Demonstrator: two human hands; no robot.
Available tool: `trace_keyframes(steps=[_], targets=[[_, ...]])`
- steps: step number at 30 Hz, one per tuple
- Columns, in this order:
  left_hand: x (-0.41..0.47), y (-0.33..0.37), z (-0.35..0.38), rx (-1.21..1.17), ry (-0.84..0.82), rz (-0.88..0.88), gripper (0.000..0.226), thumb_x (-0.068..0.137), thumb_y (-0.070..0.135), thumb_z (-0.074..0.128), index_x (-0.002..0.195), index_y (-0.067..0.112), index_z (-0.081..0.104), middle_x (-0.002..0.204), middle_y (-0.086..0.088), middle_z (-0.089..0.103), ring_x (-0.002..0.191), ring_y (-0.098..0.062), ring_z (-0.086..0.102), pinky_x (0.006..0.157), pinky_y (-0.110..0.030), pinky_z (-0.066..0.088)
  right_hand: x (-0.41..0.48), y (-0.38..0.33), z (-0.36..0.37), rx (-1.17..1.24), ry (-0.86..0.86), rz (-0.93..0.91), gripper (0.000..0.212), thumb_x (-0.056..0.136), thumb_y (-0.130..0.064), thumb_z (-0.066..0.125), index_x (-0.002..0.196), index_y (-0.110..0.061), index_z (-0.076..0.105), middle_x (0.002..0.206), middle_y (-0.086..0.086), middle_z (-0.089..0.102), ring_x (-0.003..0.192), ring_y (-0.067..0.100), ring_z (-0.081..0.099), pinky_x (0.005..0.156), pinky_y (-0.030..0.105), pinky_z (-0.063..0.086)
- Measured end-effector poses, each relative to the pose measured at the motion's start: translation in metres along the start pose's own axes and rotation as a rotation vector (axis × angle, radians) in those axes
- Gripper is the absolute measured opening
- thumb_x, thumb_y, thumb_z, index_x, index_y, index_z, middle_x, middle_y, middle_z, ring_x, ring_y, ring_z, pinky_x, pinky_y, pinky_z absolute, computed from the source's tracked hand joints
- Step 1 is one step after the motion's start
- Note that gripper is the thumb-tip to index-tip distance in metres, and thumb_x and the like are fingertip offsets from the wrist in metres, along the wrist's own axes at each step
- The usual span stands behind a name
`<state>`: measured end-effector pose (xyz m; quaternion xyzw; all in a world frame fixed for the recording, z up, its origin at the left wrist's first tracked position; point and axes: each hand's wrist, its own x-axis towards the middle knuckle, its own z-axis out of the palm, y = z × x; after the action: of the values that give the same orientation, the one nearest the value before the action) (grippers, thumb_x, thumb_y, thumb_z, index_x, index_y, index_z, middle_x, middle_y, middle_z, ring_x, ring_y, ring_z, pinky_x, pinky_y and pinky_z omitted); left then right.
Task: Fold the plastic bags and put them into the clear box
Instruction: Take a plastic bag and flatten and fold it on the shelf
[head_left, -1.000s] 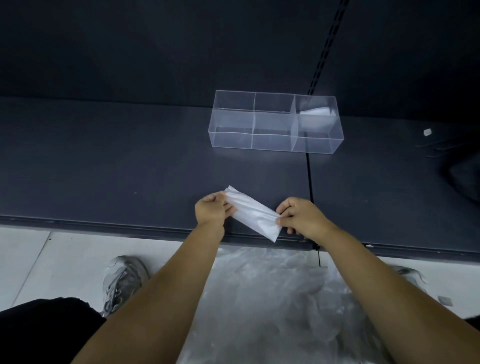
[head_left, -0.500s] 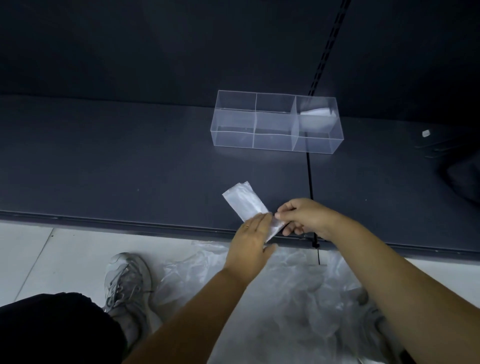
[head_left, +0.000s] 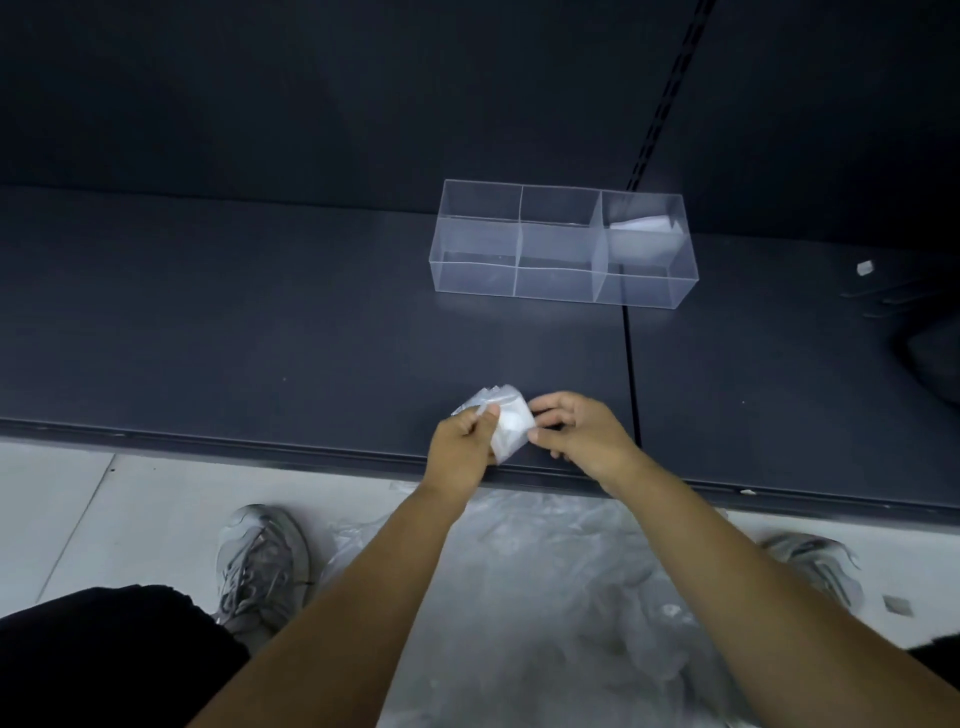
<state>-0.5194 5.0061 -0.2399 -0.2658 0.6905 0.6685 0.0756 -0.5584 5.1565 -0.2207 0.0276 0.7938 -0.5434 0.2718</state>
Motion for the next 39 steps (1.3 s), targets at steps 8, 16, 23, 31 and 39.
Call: trace_keyframes(steps=[8,16,23,31,39], targets=[[0.013,-0.001,0.001,-0.052,0.240,-0.126,0.023,0.097,0.020,0.053,0.097,0.001,0.066,0.095,-0.018,0.069,0.088,-0.034,0.068,0.077,-0.047,0.058,0.018,0.004,0.020,-0.130,0.188,0.020,0.010,0.080,-0.008,0.072,0.083,-0.016,0.066,0.078,0.004,0.070,0.058,0.010,0.059,0.051,0.018,0.047],[-0.001,-0.017,-0.006,0.914,0.236,0.674,0.034,0.094,0.013,0.053,0.128,0.010,0.058,0.131,-0.013,0.055,0.121,-0.033,0.050,0.103,-0.041,0.034,0.027,-0.009,0.022,-0.277,0.179,0.035,0.015,0.078,-0.008,0.074,0.071,-0.019,0.066,0.076,-0.002,0.069,0.070,0.015,0.064,0.075,0.036,0.058],[0.008,-0.044,-0.020,1.410,0.005,0.463,0.074,0.088,0.062,-0.006,0.150,0.021,-0.013,0.161,0.006,-0.010,0.146,-0.016,-0.015,0.114,-0.046,-0.017,0.018,0.001,0.036,-0.508,0.270,-0.083,0.022,0.074,-0.027,0.078,0.090,-0.021,0.063,0.092,-0.007,0.057,0.090,0.012,0.055,0.086,0.033,0.047],[0.009,-0.039,-0.021,1.432,0.007,0.394,0.088,0.078,0.069,-0.015,0.151,0.020,-0.014,0.161,0.004,-0.010,0.146,-0.022,-0.016,0.114,-0.050,-0.013,0.008,0.024,0.038,-0.562,0.560,-0.098,0.011,0.091,-0.027,0.063,0.097,-0.018,0.065,0.108,0.004,0.053,0.108,0.024,0.049,0.088,0.033,0.030],[0.005,-0.033,-0.022,1.442,-0.036,0.358,0.090,0.068,0.073,-0.019,0.139,0.018,-0.031,0.159,0.000,-0.020,0.144,-0.021,-0.022,0.115,-0.051,-0.012,0.007,0.002,0.065,-0.455,0.462,-0.003,0.012,0.080,-0.024,0.070,0.083,-0.016,0.063,0.101,0.000,0.055,0.097,0.018,0.053,0.085,0.031,0.042]])
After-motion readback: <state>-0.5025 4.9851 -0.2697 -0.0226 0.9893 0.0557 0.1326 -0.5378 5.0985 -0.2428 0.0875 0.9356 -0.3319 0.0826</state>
